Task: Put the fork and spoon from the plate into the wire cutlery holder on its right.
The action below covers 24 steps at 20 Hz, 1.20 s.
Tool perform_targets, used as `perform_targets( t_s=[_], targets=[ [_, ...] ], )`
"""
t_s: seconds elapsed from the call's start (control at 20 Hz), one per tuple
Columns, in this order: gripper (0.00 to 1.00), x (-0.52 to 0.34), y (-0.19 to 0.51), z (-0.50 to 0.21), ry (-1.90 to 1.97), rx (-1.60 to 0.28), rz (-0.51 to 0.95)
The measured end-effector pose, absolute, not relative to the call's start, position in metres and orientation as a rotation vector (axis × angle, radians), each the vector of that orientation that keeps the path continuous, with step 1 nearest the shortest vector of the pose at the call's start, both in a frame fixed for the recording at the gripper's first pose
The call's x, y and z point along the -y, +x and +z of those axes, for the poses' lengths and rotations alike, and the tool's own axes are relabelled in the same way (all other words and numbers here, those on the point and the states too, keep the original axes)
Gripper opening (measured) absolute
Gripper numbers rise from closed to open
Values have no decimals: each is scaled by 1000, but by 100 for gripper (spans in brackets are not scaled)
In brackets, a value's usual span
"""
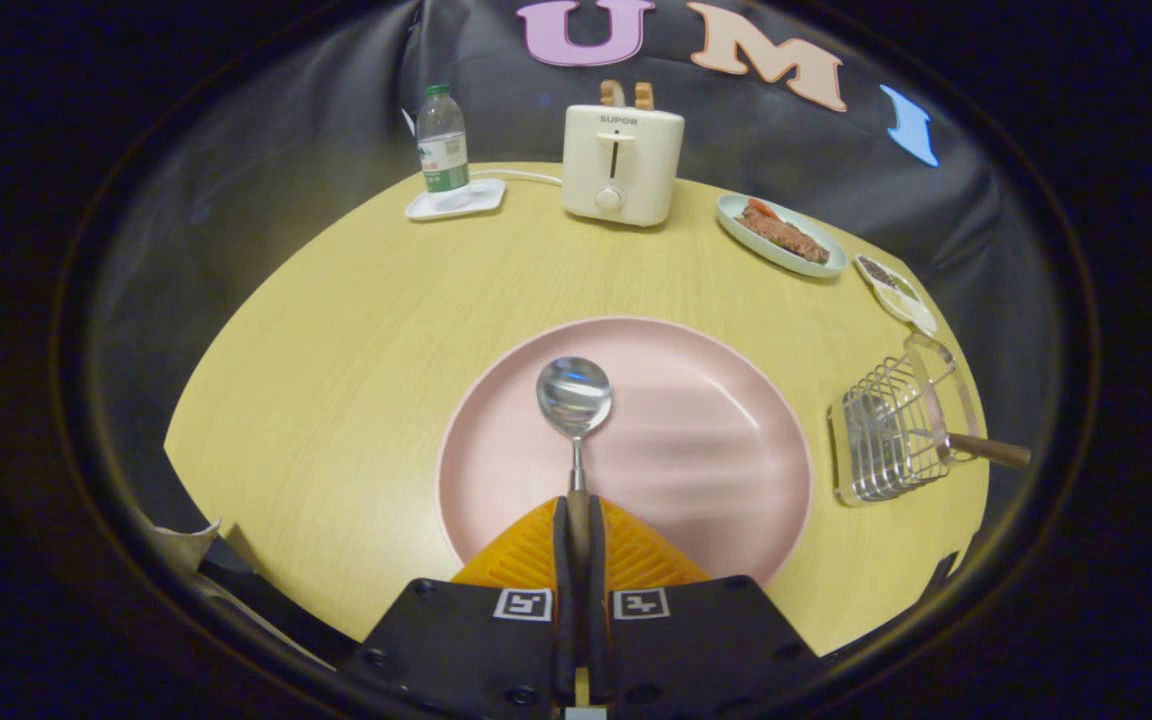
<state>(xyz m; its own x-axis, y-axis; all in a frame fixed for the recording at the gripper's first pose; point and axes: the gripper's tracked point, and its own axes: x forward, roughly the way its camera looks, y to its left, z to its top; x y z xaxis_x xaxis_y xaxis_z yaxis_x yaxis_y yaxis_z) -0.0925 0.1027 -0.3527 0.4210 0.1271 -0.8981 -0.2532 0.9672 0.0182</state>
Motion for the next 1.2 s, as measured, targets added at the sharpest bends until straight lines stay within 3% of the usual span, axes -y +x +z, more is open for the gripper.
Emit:
perform_targets(
  t_s=[0.75, 1.2],
  targets=[
    [8, 44, -32, -242, -188, -1114, 307],
    [8, 122, -37, -246, -323, -1325, 367]
  ],
)
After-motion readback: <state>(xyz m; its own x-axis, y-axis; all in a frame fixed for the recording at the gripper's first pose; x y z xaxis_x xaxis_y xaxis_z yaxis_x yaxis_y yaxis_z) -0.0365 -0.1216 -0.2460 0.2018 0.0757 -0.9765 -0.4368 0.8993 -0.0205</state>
